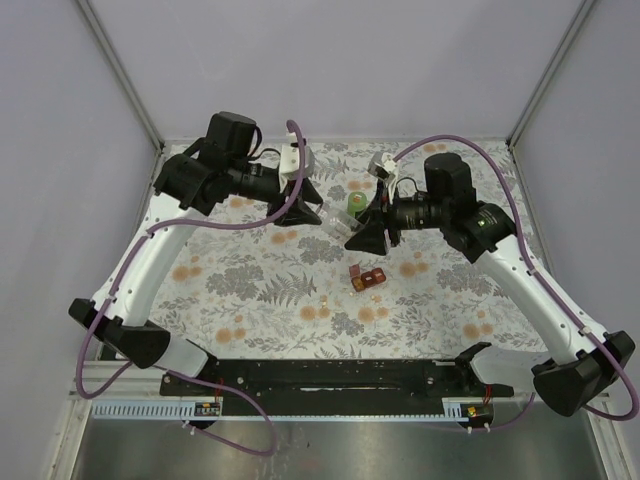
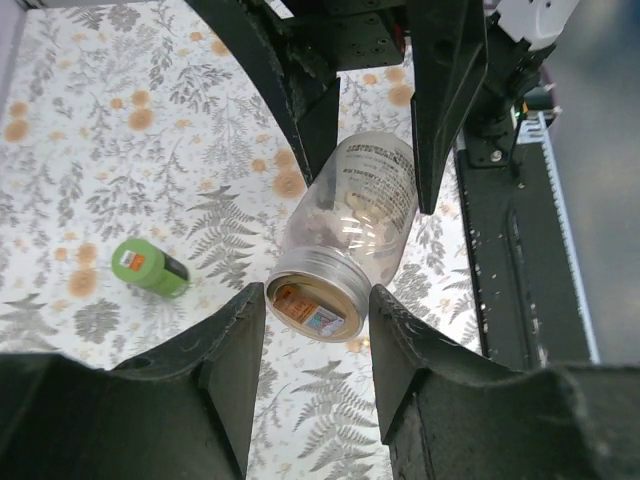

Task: Sort the pills into containers
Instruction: Screw the lid of the pill bottle onto the pill bottle.

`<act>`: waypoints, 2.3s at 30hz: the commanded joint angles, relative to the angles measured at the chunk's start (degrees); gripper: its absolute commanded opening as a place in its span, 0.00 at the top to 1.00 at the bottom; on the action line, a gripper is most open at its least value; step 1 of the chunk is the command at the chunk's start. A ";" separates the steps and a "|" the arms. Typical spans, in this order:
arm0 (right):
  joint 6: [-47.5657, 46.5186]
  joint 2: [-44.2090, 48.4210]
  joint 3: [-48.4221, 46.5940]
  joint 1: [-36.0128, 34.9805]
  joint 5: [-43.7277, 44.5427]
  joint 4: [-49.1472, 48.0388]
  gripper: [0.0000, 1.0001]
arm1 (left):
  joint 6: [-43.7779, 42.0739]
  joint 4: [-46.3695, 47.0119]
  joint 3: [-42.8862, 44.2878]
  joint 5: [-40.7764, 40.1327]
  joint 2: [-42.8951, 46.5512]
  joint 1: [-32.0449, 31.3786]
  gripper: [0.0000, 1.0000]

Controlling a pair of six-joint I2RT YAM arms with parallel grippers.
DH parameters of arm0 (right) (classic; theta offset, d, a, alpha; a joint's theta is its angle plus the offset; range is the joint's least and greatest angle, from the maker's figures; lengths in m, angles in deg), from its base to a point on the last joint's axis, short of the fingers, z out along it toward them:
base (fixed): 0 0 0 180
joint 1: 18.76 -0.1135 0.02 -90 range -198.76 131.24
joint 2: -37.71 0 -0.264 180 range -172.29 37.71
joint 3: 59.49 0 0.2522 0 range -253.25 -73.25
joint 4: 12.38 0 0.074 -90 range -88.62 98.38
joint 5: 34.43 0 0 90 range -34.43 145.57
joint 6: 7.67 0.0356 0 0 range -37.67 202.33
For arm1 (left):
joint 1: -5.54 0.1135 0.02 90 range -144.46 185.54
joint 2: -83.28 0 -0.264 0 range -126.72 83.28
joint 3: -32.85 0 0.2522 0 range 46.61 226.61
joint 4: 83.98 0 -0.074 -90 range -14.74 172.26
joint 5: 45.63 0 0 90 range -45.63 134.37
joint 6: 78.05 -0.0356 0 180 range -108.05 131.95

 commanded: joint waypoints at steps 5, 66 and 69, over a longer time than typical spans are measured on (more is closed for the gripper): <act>9.54 -0.84 -0.01 1.78 -5.44 -15.38 1.00 | -14.49 1.68 -4.87 -0.42 5.23 -3.75 1.00; -14.80 4.70 -2.30 -4.63 18.63 -1.85 1.00 | 52.03 22.00 -7.08 5.64 -1.80 5.13 0.18; -14.71 4.52 -2.21 -4.72 19.07 -2.02 1.00 | 52.03 21.91 -8.39 6.44 -1.71 4.34 0.22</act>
